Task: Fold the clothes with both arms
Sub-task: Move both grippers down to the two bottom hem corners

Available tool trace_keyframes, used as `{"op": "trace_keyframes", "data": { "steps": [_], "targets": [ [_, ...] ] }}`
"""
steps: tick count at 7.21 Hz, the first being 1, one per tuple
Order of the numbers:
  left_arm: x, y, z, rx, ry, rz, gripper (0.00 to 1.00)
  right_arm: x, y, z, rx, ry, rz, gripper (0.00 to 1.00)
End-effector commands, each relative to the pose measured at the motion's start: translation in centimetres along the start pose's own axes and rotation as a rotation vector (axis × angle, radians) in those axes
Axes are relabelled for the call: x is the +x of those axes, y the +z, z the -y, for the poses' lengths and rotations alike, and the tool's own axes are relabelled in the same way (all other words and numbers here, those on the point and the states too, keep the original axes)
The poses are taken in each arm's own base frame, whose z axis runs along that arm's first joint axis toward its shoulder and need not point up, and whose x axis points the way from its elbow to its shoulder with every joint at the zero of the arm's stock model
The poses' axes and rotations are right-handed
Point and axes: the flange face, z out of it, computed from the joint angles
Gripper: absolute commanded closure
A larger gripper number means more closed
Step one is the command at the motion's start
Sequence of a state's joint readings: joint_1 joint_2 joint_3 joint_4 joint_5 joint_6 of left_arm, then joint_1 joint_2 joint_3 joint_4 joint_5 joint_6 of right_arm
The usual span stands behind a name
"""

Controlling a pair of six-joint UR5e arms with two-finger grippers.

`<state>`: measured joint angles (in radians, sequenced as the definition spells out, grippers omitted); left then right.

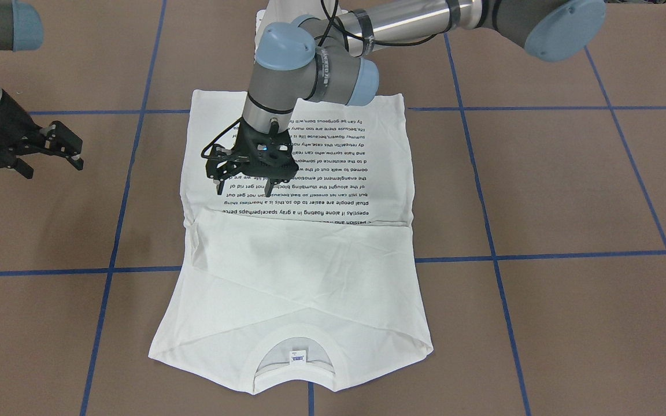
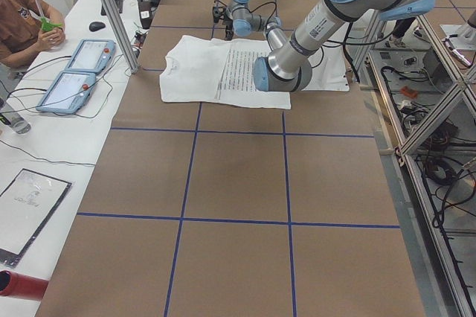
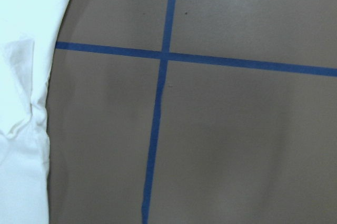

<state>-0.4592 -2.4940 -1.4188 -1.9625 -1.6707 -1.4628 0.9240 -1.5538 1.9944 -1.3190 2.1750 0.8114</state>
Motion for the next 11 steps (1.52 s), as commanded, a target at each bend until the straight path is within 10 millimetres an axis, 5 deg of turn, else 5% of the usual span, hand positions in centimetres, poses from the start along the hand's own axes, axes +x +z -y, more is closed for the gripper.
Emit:
{"op": "trace_keyframes", "data": {
  "steps": [1, 4, 7, 9, 11],
  "targets": [
    [-6.2, -6.4, -1.3, -0.008, 0.094, 0.037, 0.01, -4.1, 2.2, -2.8, -0.024, -0.001, 0.008, 0.0],
    [-11.2, -13.6, -2.6, -0.032, 0.205, 0.13, 0.01, -11.4, 4.8, -9.0, -0.034, 0.065, 0.007, 0.0],
    [-20.0, -18.4, -4.6, -0.123, 0.283, 0.189, 0.0, -17.3, 9.4, -17.3, -0.052, 0.121, -0.024, 0.0],
    [-21.7, -19.6, -4.9, -0.135, 0.28, 0.2, 0.0, -20.4, 11.9, -23.8, -0.073, 0.118, -0.037, 0.01],
    [-21.4, -20.2, -4.9, -0.136, 0.277, 0.198, 0.0, -20.9, 13.3, -25.9, -0.108, 0.105, -0.056, 0.02]
  ]
}}
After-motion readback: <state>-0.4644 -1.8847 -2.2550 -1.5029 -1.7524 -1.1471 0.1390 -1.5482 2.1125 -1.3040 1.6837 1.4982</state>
